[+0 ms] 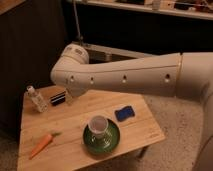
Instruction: Place the white sponge in the ceramic cup
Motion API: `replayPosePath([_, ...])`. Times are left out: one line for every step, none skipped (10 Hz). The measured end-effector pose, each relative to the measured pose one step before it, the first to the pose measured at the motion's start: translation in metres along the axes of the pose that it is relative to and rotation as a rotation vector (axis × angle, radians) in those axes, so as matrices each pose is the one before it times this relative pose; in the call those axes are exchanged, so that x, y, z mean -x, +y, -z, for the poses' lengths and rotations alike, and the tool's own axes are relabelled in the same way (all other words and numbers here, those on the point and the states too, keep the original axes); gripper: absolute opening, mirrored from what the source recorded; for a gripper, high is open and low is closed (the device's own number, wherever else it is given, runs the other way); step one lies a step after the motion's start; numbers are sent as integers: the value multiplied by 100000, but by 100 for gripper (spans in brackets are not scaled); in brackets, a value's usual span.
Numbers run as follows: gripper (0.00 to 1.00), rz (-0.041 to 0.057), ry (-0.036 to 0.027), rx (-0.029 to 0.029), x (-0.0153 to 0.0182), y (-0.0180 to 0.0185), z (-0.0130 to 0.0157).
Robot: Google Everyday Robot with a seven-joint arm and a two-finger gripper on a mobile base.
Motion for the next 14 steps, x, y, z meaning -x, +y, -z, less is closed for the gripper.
replayPosePath([80, 182, -30, -186, -39, -26, -25])
replayPosePath([80, -331, -1405, 934, -354, -440, -365])
replayPosePath([80, -145, -1091, 869, -648, -621, -430])
replayPosePath([80, -199, -2422, 2188, -1368, -1009, -414])
replayPosePath([80, -860, -1585, 1526, -1733, -1191, -328])
replayPosePath([80, -1542, -1805, 1292, -2307, -1532, -321])
replayPosePath([80, -2196, -757, 201, -1850, -1478, -134])
replayPosePath([80, -1626, -629, 182, -1412, -1045, -100])
replayPosePath([80, -912, -276, 275, -624, -395, -32])
replayPosePath([80, 138, -56, 68, 63, 68, -5])
replayPosePath([80, 248, -31, 119, 82, 121, -26])
replayPosePath([80, 130, 69, -132, -7, -18, -1])
replayPosePath([80, 2236, 1465, -1247, 7, -91, -128])
replayPosePath([80, 4735, 2361, -460, 298, -168, -304])
